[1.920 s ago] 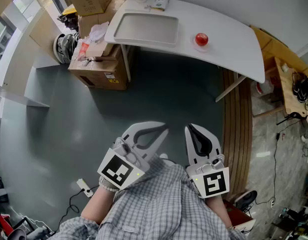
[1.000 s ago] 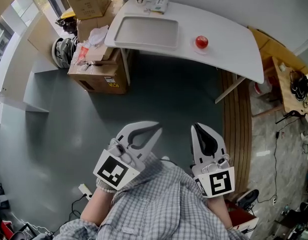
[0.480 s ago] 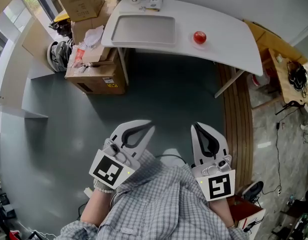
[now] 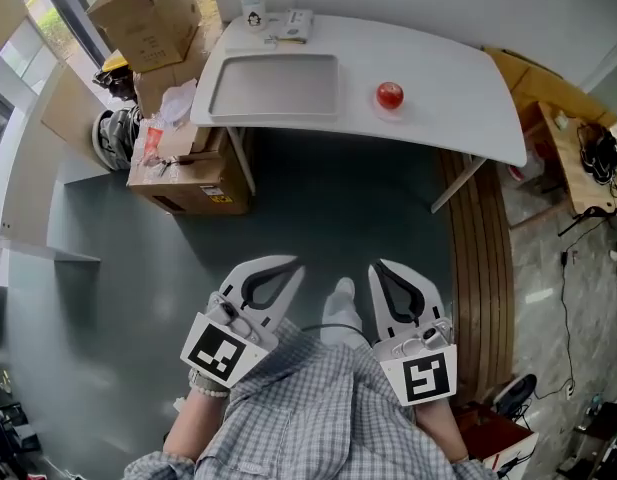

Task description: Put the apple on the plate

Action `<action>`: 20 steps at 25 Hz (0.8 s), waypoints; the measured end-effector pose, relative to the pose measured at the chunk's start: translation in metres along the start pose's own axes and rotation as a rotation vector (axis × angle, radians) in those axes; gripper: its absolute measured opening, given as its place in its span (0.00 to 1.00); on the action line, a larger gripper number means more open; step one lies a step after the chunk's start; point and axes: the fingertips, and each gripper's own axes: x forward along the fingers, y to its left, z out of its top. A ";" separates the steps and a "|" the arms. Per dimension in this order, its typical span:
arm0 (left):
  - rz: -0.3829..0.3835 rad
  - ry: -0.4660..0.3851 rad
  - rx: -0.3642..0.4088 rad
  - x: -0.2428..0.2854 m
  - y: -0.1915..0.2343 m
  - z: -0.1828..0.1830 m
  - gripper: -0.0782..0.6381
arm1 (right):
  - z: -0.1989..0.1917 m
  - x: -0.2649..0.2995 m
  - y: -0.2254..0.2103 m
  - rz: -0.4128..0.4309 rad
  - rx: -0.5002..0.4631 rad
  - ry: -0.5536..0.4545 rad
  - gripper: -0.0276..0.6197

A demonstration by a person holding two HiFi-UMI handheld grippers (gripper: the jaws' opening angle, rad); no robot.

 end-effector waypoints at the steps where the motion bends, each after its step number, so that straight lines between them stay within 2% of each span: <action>1: 0.003 -0.001 -0.005 0.008 0.003 0.002 0.12 | -0.004 0.005 -0.009 0.005 0.011 0.007 0.08; 6: 0.043 0.001 -0.019 0.053 0.025 0.014 0.12 | -0.012 0.039 -0.058 0.033 0.065 -0.007 0.08; 13: 0.111 -0.031 -0.033 0.117 0.050 0.032 0.12 | -0.030 0.081 -0.123 0.091 0.039 0.007 0.08; 20: 0.184 -0.024 -0.074 0.152 0.070 0.041 0.12 | -0.042 0.109 -0.162 0.148 0.051 0.035 0.08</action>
